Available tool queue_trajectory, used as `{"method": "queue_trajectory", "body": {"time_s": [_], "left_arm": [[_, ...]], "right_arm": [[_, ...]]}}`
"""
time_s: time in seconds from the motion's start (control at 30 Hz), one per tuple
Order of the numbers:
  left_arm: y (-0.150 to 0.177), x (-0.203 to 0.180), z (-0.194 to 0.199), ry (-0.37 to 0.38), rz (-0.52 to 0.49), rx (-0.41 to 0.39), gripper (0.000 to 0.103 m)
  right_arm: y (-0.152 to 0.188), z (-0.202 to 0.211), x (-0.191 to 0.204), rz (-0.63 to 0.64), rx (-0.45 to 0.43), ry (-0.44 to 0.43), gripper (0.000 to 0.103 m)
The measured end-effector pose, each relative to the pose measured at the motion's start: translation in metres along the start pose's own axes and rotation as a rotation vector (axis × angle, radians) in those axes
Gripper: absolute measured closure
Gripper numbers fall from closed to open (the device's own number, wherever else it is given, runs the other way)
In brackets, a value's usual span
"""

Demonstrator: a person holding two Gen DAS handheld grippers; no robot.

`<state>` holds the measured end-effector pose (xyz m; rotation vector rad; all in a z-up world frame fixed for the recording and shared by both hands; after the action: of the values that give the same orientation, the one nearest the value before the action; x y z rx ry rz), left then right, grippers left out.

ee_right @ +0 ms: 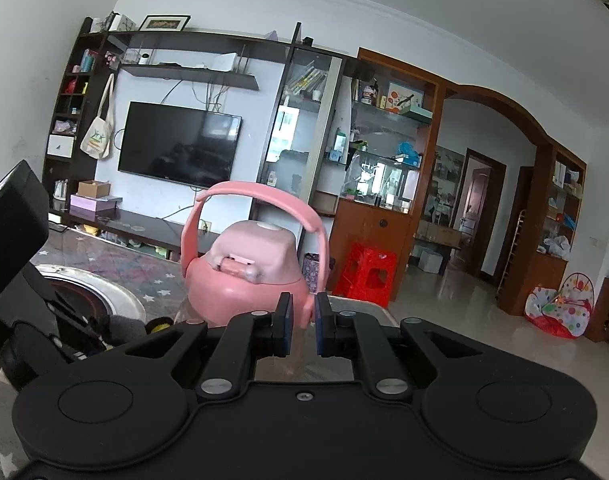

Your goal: Clean container

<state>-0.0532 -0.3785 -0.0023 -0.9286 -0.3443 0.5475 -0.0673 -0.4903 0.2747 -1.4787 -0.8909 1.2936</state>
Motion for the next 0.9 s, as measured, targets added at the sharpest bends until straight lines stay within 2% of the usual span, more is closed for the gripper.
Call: {"method": "queue_trajectory", "body": {"time_s": [0.33,0.7,0.9], "left_arm": [[-0.004,-0.038,-0.008,0.085,-0.022,-0.015,0.071],[-0.003,-0.040,-0.009,0.090,-0.018,-0.010,0.071],[-0.009,-0.026,-0.003,0.055,-0.018,-0.027,0.071]], "right_arm": [[0.001,-0.003,-0.001,-0.005,-0.004,0.012,0.091],[0.001,0.002,0.011,-0.012,-0.018,-0.027,0.091],[-0.004,-0.001,0.022,-0.007,-0.026,-0.066,0.091]]}}
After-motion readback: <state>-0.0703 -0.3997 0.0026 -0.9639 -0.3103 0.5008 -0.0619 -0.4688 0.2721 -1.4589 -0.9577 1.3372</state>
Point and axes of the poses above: each gripper's, at about its wrist camera, not at the fingertips, and z roughly against the way its jaws point, x to its left, y to its underside, the point moved 8 cm from there along -z, roughly the way its jaws point, and after that the axes turned 14 degrees about -x, right-handed, at the moved point
